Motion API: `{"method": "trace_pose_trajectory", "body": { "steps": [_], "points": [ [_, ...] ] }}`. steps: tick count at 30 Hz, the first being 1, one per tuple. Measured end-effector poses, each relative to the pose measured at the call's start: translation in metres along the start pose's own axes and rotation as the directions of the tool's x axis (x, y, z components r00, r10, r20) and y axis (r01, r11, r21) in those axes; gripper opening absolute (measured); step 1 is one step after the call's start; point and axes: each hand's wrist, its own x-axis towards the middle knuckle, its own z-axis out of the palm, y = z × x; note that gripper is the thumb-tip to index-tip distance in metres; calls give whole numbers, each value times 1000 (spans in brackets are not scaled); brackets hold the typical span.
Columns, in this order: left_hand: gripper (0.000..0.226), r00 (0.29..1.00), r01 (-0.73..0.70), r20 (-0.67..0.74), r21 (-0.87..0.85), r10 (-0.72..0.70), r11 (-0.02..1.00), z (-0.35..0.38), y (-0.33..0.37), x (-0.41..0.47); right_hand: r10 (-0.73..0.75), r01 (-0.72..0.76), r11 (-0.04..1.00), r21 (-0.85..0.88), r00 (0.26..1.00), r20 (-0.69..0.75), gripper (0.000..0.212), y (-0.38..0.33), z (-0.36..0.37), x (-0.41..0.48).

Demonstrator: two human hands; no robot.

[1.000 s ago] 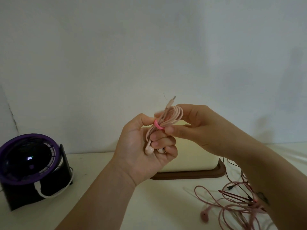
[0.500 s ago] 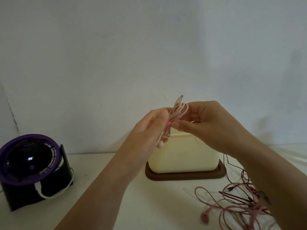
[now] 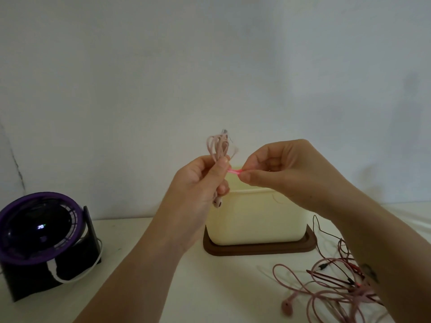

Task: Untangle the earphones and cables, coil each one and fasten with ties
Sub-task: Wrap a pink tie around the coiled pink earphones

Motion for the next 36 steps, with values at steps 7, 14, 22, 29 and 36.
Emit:
{"method": "trace_pose_trajectory", "body": {
  "steps": [7,14,22,29,36],
  "points": [
    [23,998,29,53,-42,-27,999,2,-2,-2,15,-16,999,33,999,36,21,-1,1,-1],
    [37,997,-4,79,-3,4,1000,3,-4,-3,14,-11,997,76,999,-29,23,4,5,0],
    [35,984,140,126,-130,-123,982,-4,-6,0,65,-75,980,185,996,63,35,14,4,4],
    [34,977,210,98,-252,-191,945,-4,-7,2,-33,33,999,-8,999,23,21,10,7,2],
    [18,972,234,39,-265,-232,935,4,-9,-1,-81,85,992,-97,995,51,12,14,8,1]
  ]
}}
